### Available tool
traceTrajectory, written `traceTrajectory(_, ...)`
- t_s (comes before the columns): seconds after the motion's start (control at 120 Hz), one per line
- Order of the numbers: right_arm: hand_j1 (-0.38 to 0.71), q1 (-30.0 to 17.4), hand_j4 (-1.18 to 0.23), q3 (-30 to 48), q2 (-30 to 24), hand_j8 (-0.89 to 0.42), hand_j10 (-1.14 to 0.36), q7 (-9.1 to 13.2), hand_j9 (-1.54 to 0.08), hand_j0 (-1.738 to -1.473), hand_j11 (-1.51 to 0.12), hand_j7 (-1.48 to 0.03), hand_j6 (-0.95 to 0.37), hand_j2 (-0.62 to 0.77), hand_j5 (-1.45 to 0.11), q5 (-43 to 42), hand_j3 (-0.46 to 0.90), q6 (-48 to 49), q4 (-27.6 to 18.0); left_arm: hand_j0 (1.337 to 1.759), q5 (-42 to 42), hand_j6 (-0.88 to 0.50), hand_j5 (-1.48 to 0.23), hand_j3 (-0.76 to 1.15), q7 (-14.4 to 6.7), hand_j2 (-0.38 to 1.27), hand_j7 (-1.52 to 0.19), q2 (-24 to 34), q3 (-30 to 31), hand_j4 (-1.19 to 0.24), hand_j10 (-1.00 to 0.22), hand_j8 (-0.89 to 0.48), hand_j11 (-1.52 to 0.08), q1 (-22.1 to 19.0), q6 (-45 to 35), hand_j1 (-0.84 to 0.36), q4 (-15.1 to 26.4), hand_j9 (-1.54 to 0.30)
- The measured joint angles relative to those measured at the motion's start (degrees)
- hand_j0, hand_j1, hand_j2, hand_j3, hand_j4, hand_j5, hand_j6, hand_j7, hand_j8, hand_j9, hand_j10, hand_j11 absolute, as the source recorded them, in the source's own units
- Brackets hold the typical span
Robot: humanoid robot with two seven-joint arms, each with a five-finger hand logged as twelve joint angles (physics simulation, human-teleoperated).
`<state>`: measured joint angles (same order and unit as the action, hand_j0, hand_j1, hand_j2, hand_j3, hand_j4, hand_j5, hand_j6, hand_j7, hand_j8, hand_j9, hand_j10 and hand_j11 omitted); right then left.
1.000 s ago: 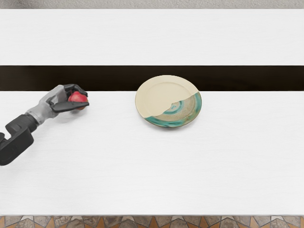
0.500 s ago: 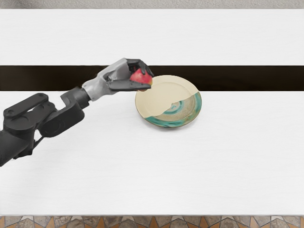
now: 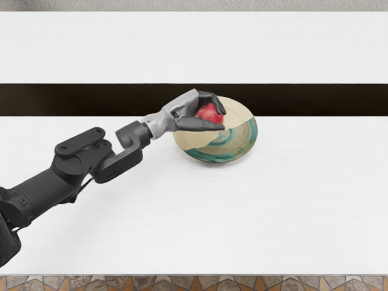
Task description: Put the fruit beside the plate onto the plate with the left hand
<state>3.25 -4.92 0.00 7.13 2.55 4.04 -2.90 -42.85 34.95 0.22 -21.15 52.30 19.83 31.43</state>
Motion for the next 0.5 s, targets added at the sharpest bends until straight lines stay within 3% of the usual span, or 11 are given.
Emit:
traceTrajectory(0.092,-0.35,0.0,0.00,0.0,0.0,0.00,0.00,0.0,0.00,-1.658,0.00,0.00,0.00,0.00,0.00,0.0,0.00,0.0,0.0,1.637,0.2,-0.47,-1.05,0.00,0.0,0.16,-1.07,-0.2,0.3,-0.77,-0.37,-0.29,-1.09,0.0,-1.6,-0.37,-0.3,-1.09)
traceTrajectory(0.383,-0.35,0.0,0.00,0.0,0.0,0.00,0.00,0.0,0.00,-1.658,0.00,0.00,0.00,0.00,0.00,0.0,0.00,0.0,0.0,1.653,1.4,-0.47,-0.70,0.00,0.0,0.11,-0.71,-0.2,0.4,-0.53,-0.43,-0.41,-0.71,-0.4,-2.4,-0.24,-0.5,-0.71)
traceTrajectory(0.5,-0.35,0.0,0.00,0.0,0.0,0.00,0.00,0.0,0.00,-1.658,0.00,0.00,0.00,0.00,0.00,0.0,0.00,0.0,0.0,1.655,7.5,-0.36,-0.52,0.00,0.0,0.08,-0.53,-0.2,0.3,-0.40,-0.34,-0.33,-0.53,1.0,-2.4,-0.10,-0.6,-0.53)
